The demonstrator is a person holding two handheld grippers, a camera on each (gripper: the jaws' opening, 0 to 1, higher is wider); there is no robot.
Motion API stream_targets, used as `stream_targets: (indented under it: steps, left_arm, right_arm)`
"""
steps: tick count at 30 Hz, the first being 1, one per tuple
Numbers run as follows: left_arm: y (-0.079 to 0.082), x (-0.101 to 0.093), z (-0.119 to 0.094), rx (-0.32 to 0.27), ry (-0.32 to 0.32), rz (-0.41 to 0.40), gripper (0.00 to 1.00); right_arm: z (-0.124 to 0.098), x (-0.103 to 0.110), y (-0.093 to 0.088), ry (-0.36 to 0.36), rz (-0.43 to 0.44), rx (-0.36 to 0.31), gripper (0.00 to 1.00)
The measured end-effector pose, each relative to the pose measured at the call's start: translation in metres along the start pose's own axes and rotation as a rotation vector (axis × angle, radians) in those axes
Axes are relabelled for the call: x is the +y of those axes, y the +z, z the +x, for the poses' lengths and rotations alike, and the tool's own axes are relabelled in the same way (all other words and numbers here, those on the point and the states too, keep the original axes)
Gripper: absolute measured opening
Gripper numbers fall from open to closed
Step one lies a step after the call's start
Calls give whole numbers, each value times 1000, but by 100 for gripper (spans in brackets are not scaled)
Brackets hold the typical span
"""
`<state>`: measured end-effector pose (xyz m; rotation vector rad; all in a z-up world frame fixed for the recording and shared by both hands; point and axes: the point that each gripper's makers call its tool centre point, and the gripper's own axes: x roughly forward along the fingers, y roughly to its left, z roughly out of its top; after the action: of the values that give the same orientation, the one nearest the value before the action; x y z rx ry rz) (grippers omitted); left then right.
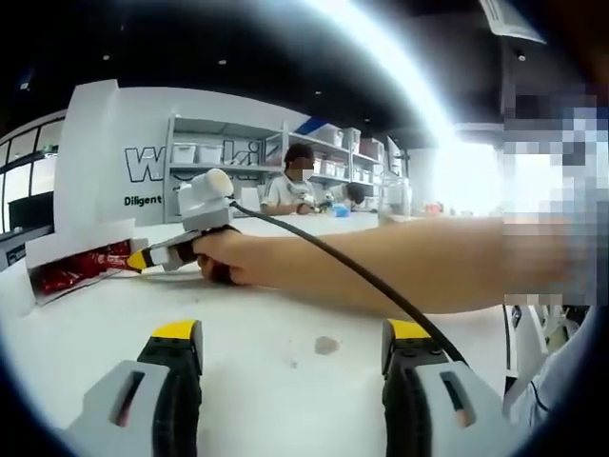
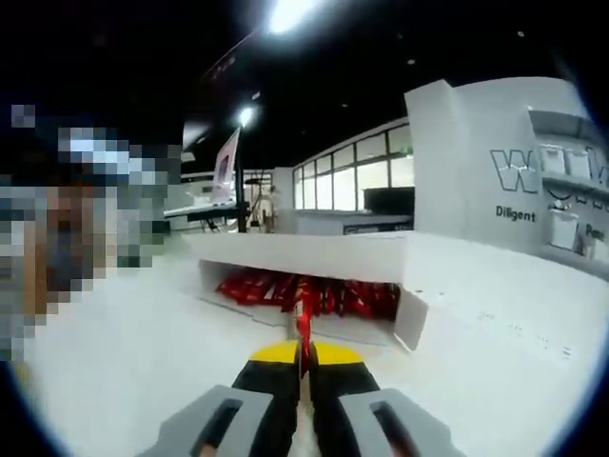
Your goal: Tear open the coffee pouch, take out the coffee, and pour the coffee from the pouch into the cup
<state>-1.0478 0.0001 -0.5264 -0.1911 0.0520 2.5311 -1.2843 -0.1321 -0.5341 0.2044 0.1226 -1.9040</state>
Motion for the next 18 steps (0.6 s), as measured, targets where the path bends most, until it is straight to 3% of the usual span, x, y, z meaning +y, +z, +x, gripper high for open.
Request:
stream_targets:
  steps: [13, 18]
  left_arm:
    - [1, -1, 1, -2, -10, 6, 78]
    - [1, 0, 0, -2, -7, 8, 78]
  right_arm:
    - [-3, 0, 4, 12, 25, -24, 3]
    - [-11, 4, 2, 10, -2, -24, 3]
